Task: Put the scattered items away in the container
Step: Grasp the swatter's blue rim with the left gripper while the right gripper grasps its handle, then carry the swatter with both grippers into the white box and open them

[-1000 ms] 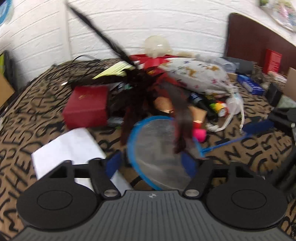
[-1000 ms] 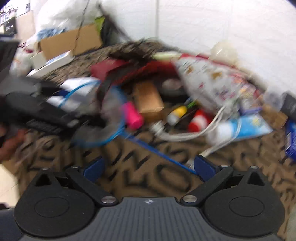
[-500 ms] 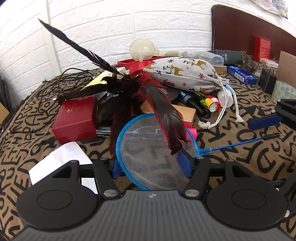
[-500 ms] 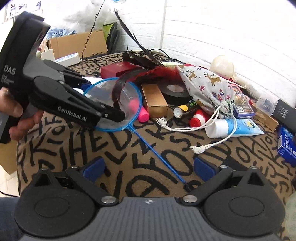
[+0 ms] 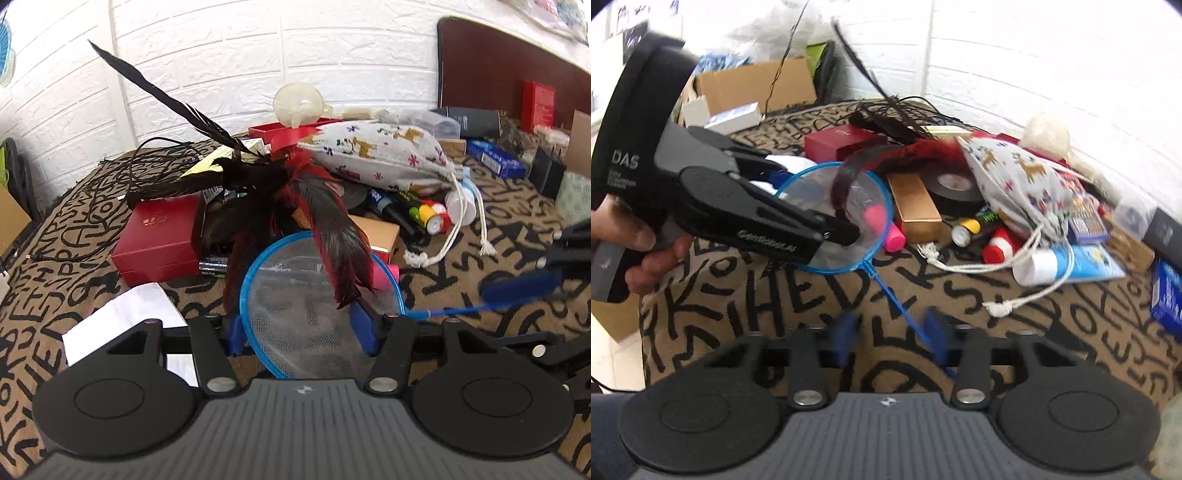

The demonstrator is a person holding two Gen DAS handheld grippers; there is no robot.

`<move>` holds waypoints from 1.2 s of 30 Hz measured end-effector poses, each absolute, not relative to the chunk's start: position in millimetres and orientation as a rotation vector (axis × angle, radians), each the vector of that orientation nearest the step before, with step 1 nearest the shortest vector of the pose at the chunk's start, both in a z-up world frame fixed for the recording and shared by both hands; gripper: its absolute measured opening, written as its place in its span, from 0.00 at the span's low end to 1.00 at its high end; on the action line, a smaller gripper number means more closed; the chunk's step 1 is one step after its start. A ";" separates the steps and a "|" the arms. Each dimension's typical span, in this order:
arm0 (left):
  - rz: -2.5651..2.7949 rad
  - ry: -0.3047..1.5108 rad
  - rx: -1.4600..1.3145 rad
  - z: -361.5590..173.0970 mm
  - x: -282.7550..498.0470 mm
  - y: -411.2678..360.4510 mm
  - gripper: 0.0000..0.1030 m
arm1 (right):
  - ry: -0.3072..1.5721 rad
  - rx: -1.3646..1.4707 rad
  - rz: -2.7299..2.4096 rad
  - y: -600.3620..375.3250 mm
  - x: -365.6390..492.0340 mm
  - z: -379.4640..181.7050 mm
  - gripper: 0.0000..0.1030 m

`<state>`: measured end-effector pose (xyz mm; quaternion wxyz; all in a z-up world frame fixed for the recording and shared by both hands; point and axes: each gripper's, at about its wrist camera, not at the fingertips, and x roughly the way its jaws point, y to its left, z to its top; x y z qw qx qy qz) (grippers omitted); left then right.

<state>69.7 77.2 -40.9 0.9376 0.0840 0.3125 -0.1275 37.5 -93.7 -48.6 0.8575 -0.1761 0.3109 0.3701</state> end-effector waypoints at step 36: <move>-0.508 0.546 0.108 -22.5 68.7 39.7 0.14 | 0.535 -0.481 0.544 -99.0 25.2 -52.3 0.60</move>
